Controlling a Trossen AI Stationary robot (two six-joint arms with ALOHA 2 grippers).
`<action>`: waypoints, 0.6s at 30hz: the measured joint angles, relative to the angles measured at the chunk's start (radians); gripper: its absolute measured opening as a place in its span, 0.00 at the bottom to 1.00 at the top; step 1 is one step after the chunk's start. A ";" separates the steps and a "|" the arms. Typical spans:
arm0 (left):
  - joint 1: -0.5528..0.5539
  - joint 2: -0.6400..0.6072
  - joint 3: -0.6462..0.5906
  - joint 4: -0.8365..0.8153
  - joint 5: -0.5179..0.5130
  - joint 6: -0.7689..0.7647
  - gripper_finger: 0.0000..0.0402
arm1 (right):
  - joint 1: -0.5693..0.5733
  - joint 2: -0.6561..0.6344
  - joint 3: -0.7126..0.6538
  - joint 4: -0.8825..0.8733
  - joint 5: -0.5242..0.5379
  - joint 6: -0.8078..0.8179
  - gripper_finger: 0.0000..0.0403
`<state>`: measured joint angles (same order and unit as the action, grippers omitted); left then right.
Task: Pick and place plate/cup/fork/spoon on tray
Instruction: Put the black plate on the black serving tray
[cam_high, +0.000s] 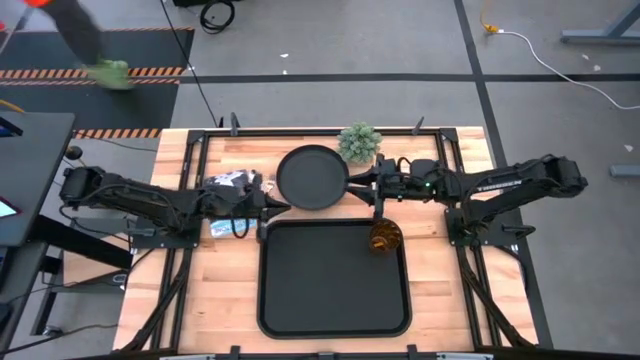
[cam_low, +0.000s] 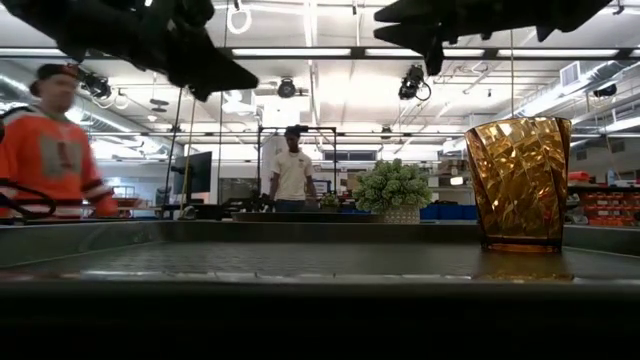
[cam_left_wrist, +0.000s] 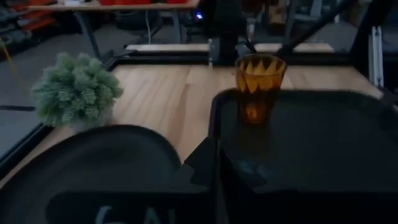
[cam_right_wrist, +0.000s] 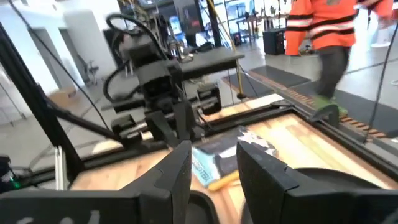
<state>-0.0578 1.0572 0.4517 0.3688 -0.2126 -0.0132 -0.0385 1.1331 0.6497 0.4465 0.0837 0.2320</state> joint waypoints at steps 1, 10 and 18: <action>0.001 -0.012 -0.007 0.015 -0.001 -0.007 0.07 | 0.001 0.013 0.003 0.000 0.002 0.012 0.33; 0.003 -0.082 -0.094 0.113 -0.011 -0.077 0.07 | 0.017 0.140 0.086 -0.033 0.002 0.018 0.33; 0.003 -0.107 -0.151 0.155 -0.018 -0.117 0.07 | 0.017 0.214 0.182 -0.134 0.003 -0.031 0.33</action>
<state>-0.0551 0.9502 0.3009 0.5242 -0.2305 -0.1303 -0.0216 1.3468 0.8318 0.3126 0.0868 0.2005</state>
